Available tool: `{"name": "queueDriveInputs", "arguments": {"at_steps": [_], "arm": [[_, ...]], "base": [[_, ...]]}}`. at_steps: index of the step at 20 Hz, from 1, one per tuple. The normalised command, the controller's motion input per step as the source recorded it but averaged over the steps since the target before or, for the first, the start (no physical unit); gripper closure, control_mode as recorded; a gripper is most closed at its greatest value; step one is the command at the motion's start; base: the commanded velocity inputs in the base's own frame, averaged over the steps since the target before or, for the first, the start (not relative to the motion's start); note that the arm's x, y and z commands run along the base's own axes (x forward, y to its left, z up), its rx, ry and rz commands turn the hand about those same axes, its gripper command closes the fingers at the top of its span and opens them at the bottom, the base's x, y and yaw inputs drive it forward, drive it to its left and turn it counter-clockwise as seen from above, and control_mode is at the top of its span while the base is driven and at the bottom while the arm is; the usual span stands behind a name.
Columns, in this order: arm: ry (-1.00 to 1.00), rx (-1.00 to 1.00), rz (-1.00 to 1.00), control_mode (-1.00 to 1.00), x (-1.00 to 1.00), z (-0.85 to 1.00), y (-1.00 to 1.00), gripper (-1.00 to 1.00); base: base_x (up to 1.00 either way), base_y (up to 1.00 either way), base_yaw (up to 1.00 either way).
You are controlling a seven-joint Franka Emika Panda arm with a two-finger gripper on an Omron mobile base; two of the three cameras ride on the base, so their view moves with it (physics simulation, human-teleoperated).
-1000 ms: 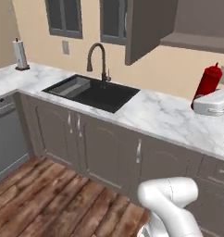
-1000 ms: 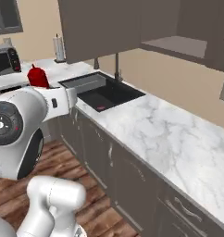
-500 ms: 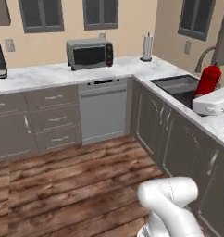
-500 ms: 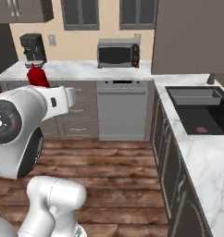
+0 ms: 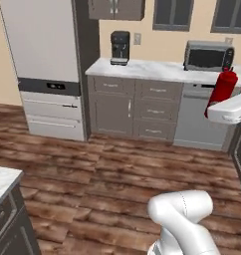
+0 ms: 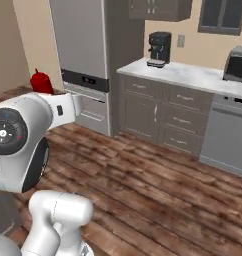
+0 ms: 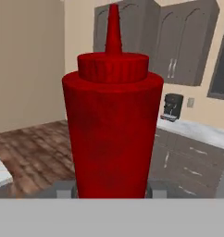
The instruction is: Take 2 condiments from the cabinet and move them on the counter near the stove.Make sure the condiments are lined up with each other, next to each other.
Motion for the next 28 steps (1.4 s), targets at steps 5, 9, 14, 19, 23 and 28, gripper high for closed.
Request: {"name": "queueDriveInputs", "arguments": {"at_steps": [5, 9, 14, 19, 23, 28], "arm": [[0.0, 0.0, 0.0, 1.0, 0.0, 0.0, 0.0, 1.0], [0.0, 0.0, 0.0, 1.0, 0.0, 0.0, 0.0, 1.0], [0.0, 0.0, 0.0, 1.0, 0.0, 0.0, 0.0, 1.0], [0.0, 0.0, 0.0, 1.0, 0.0, 0.0, 0.0, 1.0], [0.0, 0.0, 0.0, 1.0, 0.0, 0.0, 0.0, 1.0], [0.0, 0.0, 0.0, 1.0, 0.0, 0.0, 0.0, 1.0]], "base": [[-0.37, 0.18, 0.68], [-0.01, 0.31, 0.44], [0.0, 0.37, 0.45], [-0.01, 0.48, 0.49], [-0.01, 0.52, 0.48], [0.0, 0.55, 0.45]]}}
